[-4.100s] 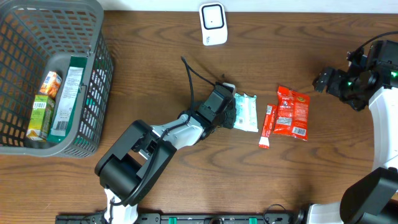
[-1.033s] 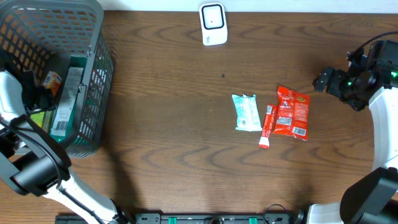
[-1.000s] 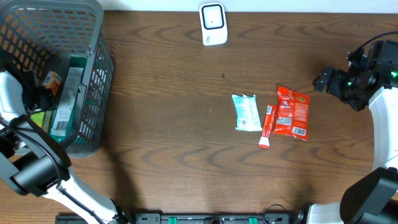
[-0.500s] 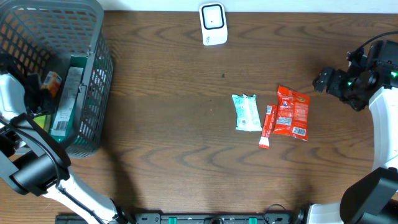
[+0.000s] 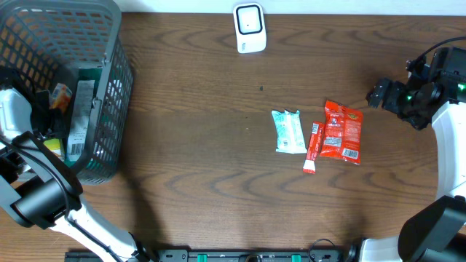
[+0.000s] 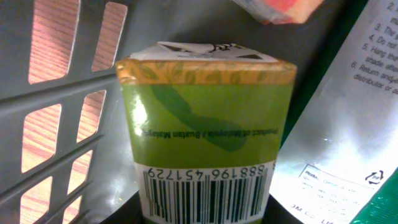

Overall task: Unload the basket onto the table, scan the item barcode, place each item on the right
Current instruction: 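Grasp the yellow-green tea carton in the basket with the left gripper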

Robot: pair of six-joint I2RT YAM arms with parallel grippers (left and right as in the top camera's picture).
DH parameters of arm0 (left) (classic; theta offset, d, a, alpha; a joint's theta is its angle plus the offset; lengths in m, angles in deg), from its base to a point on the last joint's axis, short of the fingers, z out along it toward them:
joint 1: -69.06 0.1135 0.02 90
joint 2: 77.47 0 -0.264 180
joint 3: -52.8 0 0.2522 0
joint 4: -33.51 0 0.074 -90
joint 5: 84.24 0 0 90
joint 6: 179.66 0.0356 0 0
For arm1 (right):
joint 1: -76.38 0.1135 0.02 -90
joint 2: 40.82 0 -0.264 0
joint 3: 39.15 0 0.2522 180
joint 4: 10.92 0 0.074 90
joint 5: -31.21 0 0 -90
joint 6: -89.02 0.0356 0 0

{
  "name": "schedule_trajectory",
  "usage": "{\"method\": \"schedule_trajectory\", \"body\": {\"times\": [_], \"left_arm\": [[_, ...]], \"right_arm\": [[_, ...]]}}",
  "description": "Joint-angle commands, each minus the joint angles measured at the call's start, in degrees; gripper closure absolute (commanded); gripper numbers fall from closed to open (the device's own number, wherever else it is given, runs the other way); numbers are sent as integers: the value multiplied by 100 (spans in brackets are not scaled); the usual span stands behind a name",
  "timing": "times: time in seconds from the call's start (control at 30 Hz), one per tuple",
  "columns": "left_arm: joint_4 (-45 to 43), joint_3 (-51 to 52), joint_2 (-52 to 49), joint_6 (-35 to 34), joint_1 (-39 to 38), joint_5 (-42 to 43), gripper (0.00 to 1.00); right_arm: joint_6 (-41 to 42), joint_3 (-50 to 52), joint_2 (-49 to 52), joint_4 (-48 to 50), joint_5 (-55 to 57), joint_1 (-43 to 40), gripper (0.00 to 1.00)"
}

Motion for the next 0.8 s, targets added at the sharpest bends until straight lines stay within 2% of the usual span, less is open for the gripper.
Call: {"method": "schedule_trajectory", "body": {"times": [0.0, 0.07, 0.13, 0.37, 0.47, 0.77], "left_arm": [[9, 50, -87, -24, 39, -11, 64], [9, 28, -66, -26, 39, -179, 64], [11, -17, -33, -28, 39, -210, 70], [-17, -269, 304, -177, 39, -208, 70], [-127, -282, 638, -201, 39, -205, 70], [-605, -282, 2055, -901, 2, -122, 70]], "right_arm": [[-55, -57, 22, -7, -28, -35, 1], [-55, -57, 22, -7, -28, -35, 1], [-55, -57, 22, -7, -28, -35, 1], [-55, -57, 22, -7, -28, -35, 1], [-55, -57, 22, -7, -28, -35, 1], [-55, -57, 22, -7, -28, -35, 1]]}}
